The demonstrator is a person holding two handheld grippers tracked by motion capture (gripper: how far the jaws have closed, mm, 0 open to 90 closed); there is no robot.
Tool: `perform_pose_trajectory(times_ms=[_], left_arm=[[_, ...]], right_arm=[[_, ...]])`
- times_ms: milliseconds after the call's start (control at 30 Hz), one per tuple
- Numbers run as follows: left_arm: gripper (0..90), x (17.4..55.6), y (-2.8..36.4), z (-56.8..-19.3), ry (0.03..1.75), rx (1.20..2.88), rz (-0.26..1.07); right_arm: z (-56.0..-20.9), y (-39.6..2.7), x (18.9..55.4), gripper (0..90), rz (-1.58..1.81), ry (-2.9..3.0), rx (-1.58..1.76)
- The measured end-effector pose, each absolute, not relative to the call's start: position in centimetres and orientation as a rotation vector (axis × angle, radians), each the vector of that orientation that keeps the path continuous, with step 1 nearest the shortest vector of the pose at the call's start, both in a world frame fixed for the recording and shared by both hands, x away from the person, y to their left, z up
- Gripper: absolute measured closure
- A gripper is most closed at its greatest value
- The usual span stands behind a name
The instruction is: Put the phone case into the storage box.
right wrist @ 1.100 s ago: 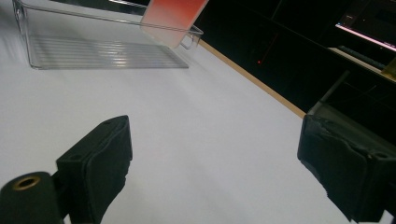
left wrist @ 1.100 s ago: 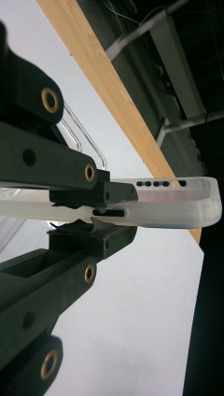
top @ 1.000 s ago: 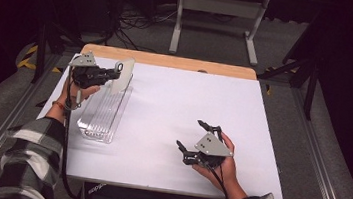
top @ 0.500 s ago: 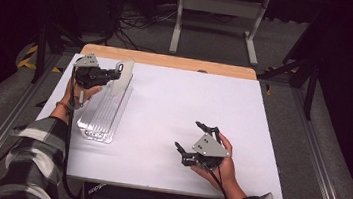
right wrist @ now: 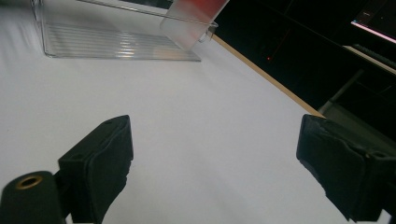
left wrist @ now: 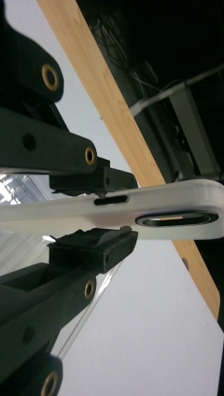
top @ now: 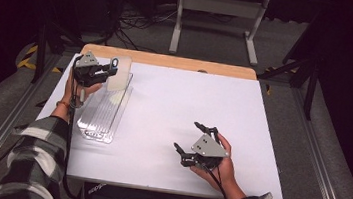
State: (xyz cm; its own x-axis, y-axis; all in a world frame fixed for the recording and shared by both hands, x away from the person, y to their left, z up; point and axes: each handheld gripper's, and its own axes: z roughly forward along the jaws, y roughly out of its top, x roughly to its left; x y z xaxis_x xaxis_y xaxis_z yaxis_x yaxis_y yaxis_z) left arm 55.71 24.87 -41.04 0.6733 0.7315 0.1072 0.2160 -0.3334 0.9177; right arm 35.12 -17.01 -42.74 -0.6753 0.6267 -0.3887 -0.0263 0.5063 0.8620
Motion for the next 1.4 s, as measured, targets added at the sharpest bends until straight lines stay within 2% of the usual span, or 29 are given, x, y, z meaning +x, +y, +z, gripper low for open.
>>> perform_pose_trajectory(times_ms=[400, 500, 1067, 1333, 1400], left_arm=[[60.0, 56.1, 24.9, -41.7, 0.842, 1.847, 0.725], [59.5, 56.3, 25.0, -41.9, 0.869, 1.868, 0.758], [60.7, 56.2, 24.8, -42.1, 0.877, 1.86, 0.741], [59.1, 56.0, 24.9, -41.9, 0.875, 1.852, 0.733], [56.0, 55.8, 25.1, -41.8, 0.872, 1.835, 0.733]], right_arm=[[-42.6, -16.9, 34.9, 12.0, 1.195, 2.042, 0.462], [-42.6, -16.9, 34.9, 12.0, 1.194, 2.041, 0.461], [-42.6, -17.0, 34.9, 12.1, 1.197, 2.044, 0.463], [-42.6, -17.1, 35.0, 12.1, 1.199, 2.042, 0.472], [-42.6, -17.1, 35.0, 12.1, 1.199, 2.042, 0.471]])
